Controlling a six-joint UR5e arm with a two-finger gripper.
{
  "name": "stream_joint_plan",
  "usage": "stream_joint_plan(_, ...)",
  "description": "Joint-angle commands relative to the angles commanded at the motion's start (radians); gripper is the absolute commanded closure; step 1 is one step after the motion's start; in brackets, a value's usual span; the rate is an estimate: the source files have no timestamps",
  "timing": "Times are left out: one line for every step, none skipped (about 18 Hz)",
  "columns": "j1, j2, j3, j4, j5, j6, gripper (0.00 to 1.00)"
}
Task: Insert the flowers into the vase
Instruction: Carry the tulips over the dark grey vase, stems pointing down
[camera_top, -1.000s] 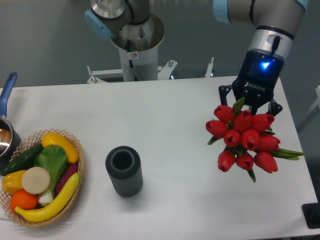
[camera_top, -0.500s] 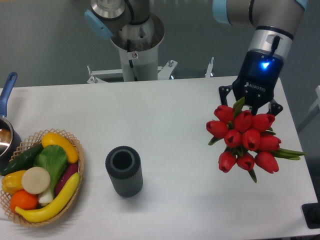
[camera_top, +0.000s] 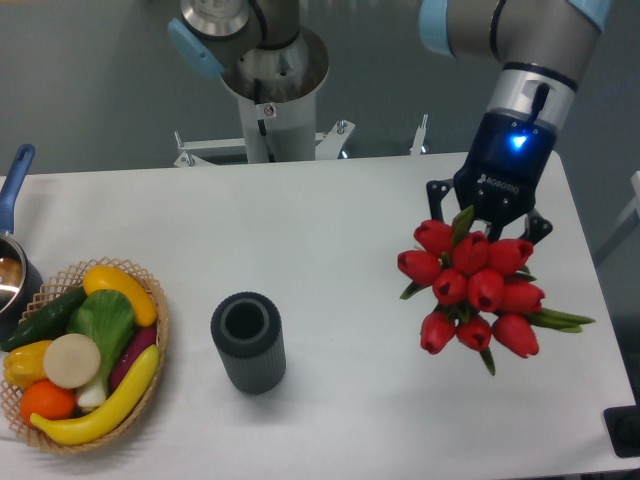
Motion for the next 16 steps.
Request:
stream_joint_plan(-0.006,0.000,-0.012,0.026,-0.002,0.003,0.72)
stream_joint_plan(-0.012,-0.005,-0.021,0.054,-0.002,0.005,0.72)
stream_joint_plan(-0.024,-0.008,-0.031,0.077,-0.005,0.008,0.72)
stream_joint_plan(-0.040,-0.008,-0.034,0.091,-0.021,0.009,0.72)
stream_joint_plan(-0.051,-0.011,-0.032,0.097,-0.055,0.011,0.72)
stream_joint_plan(-0.057,-0.012,-0.034,0.100,-0.099,0.012,0.72)
stream_joint_plan(-0.061,-0.014,-0.032,0.100,-0.147,0.012,0.72)
stream_joint_plan(-0.063,-0.012,-0.035,0.100,-0.191,0.012,0.72)
stream_joint_plan(-0.066,-0.011,-0.044,0.100,-0.228,0.014,0.72)
stream_joint_plan(-0.077,-0.009,-0.057,0.101,-0.263,0.017,0.72)
stream_joint_plan(-0.087,-0.008,-0.069,0.101,-0.296,0.034,0.72)
stream_joint_plan(-0.095,-0.009,-0.078,0.103,-0.334,0.063,0.72)
stream_joint_plan(-0.095,-0.009,-0.095,0.103,-0.389,0.098,0.72)
stream_joint_plan(-0.095,-0.009,-0.106,0.103,-0.456,0.145,0.72)
stream_joint_plan(-0.095,-0.012,-0.115,0.103,-0.521,0.193,0.72)
stream_joint_plan(-0.097,-0.012,-0.124,0.101,-0.573,0.228,0.72)
